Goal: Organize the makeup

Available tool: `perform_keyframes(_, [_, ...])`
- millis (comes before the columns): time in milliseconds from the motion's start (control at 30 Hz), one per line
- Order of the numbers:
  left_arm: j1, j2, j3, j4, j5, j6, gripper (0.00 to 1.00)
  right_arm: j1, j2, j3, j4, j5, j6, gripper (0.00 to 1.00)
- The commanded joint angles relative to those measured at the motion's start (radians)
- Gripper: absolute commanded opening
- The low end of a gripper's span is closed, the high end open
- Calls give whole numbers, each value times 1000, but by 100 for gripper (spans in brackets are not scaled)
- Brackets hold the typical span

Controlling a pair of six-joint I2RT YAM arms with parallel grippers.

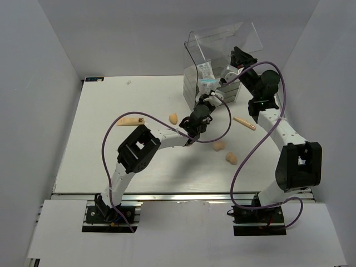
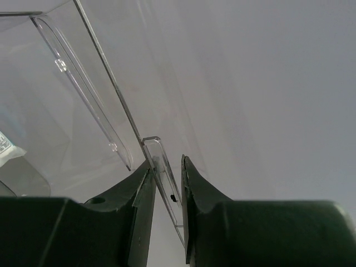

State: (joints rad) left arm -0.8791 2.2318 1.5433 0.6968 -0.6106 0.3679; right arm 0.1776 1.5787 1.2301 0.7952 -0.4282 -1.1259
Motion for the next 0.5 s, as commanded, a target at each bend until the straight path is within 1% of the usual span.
perform_keyframes(0, [5, -81, 46, 24, -23, 28, 0, 17, -72, 69, 23, -43, 90, 27])
perform_keyframes(267, [6, 9, 253, -48, 14, 60, 0, 28, -94, 120, -31, -61, 124, 26])
perform_keyframes(333, [8, 34, 294, -72, 9, 62, 0, 30, -98, 121, -36, -66, 126, 26])
perform_keyframes(467, [14, 132, 432, -105, -30, 60, 0, 31, -103, 126, -48, -73, 129, 27])
